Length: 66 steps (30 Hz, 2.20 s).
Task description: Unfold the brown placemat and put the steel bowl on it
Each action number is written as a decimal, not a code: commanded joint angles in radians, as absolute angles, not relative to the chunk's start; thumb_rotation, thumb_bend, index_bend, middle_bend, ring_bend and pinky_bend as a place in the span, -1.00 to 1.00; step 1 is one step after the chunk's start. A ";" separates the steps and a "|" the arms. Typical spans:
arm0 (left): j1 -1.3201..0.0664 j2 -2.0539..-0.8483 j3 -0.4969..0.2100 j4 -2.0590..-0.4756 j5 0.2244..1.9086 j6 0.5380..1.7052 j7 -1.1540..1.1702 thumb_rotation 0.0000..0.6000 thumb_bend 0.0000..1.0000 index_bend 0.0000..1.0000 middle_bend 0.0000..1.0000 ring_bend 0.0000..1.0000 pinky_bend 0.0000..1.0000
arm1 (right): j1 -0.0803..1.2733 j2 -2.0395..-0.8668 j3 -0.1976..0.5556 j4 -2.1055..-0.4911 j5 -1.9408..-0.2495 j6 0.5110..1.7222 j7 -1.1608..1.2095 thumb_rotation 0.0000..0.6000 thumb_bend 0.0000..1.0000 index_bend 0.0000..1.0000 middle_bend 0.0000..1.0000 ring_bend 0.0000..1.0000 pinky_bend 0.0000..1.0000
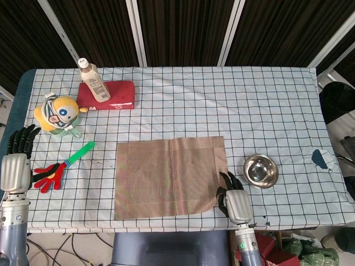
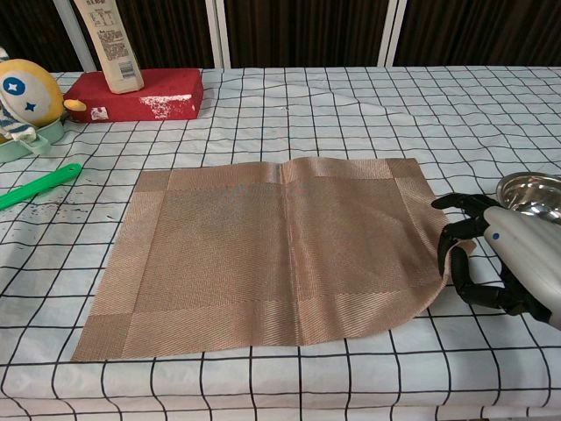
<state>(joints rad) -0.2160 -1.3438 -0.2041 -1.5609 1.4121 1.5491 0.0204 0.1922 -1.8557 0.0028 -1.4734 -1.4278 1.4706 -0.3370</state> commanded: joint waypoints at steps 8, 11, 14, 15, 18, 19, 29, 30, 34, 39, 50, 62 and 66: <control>-0.216 -1.344 -0.204 -1.561 1.414 1.550 0.019 1.00 -0.95 -0.74 -0.89 -0.97 -0.97 | 0.176 -1.857 -0.009 -1.474 -1.449 1.467 -0.331 1.00 0.18 0.31 -0.74 -0.87 -0.68; -0.216 -1.344 -0.204 -1.561 1.414 1.551 0.018 1.00 -0.95 -0.74 -0.89 -0.97 -0.97 | 0.171 -1.857 -0.012 -1.470 -1.454 1.466 -0.333 1.00 0.18 0.31 -0.74 -0.87 -0.68; -0.215 -1.343 -0.204 -1.561 1.414 1.551 0.017 1.00 -0.95 -0.74 -0.89 -0.97 -0.98 | 0.167 -1.857 -0.009 -1.468 -1.454 1.463 -0.334 1.00 0.18 0.31 -0.75 -0.87 -0.68; -0.215 -1.343 -0.204 -1.561 1.415 1.551 0.017 1.00 -0.95 -0.74 -0.89 -0.97 -0.97 | 0.167 -1.857 -0.008 -1.469 -1.457 1.462 -0.334 1.00 0.17 0.31 -0.75 -0.87 -0.68; -0.215 -1.343 -0.203 -1.560 1.416 1.551 0.018 1.00 -0.95 -0.74 -0.89 -0.97 -0.97 | 0.166 -1.850 -0.009 -1.469 -1.456 1.452 -0.344 1.00 0.00 0.05 -0.83 -0.90 -0.68; -0.215 -1.343 -0.203 -1.560 1.415 1.551 0.018 1.00 -0.95 -0.74 -0.89 -0.97 -0.98 | 0.166 -1.848 -0.008 -1.471 -1.453 1.448 -0.348 1.00 -0.13 -0.17 -0.88 -0.92 -0.68; -0.215 -1.340 -0.201 -1.560 1.419 1.550 0.017 1.00 -0.95 -0.74 -0.89 -0.97 -0.98 | 0.165 -1.826 -0.003 -1.484 -1.469 1.437 -0.356 1.00 -0.57 -0.97 -1.00 -0.99 -0.68; -0.215 -1.340 -0.201 -1.560 1.419 1.550 0.016 1.00 -0.95 -0.74 -0.89 -0.97 -0.98 | 0.165 -1.822 -0.001 -1.487 -1.471 1.439 -0.357 1.00 -0.58 -0.99 -1.00 -0.99 -0.68; -0.215 -1.341 -0.200 -1.559 1.420 1.552 0.015 1.00 -0.95 -0.74 -0.89 -0.97 -0.98 | 0.165 -1.801 0.008 -1.510 -1.479 1.446 -0.364 1.00 -0.58 -1.00 -1.00 -1.00 -0.68; -0.214 -1.342 -0.199 -1.558 1.424 1.554 0.017 1.00 -0.95 -0.74 -0.89 -0.97 -0.98 | 0.165 -1.765 0.023 -1.549 -1.497 1.464 -0.364 1.00 -0.58 -1.00 -1.00 -1.00 -0.68; -0.213 -1.343 -0.200 -1.556 1.428 1.561 0.015 1.00 -0.95 -0.74 -0.89 -0.97 -0.98 | 0.171 -1.647 0.071 -1.729 -1.511 1.491 -0.469 1.00 -0.70 -0.85 -1.00 -1.00 -0.68; -0.213 -1.346 -0.199 -1.552 1.432 1.565 0.021 1.00 -0.95 -0.74 -0.89 -0.97 -0.97 | 0.187 -1.590 0.110 -1.786 -1.363 1.422 -0.606 1.00 -0.76 -0.39 -0.83 -0.95 -0.68; -0.213 -1.346 -0.200 -1.552 1.432 1.566 0.021 1.00 -0.95 -0.74 -0.89 -0.97 -0.98 | 0.206 -1.595 0.135 -1.772 -1.294 1.390 -0.648 1.00 -0.76 -0.29 -0.74 -0.89 -0.68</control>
